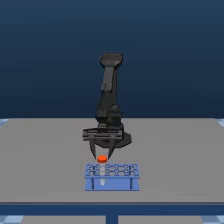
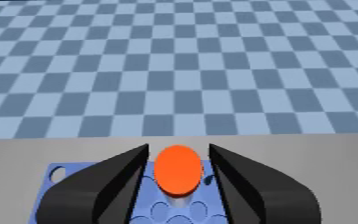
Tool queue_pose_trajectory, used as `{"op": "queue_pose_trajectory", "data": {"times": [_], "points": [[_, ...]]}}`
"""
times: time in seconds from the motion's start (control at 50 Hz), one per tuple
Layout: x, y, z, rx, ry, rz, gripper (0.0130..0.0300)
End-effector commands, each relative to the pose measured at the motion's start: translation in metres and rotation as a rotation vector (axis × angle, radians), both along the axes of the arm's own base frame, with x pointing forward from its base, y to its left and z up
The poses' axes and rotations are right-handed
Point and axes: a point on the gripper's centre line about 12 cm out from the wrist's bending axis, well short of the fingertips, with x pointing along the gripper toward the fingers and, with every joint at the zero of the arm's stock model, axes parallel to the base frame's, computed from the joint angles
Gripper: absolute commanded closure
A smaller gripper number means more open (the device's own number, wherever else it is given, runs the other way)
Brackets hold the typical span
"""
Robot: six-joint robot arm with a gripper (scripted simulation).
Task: Pick up the centrifuge tube on the rack
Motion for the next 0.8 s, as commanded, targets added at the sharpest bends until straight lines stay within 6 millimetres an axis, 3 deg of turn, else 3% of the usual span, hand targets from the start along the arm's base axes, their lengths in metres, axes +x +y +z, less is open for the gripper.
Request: {"op": "queue_pose_trajectory", "data": {"times": [0.02, 0.76, 0.78, 0.8], "points": [[0.0, 0.001, -0.003, -0.011, -0.009, 0.012, 0.013], [0.0, 0.001, -0.017, -0.011, -0.009, 0.012, 0.013], [0.0, 0.001, -0.017, -0.011, -0.009, 0.012, 0.03], [0.0, 0.001, -0.017, -0.011, -0.009, 0.012, 0.03]]}}
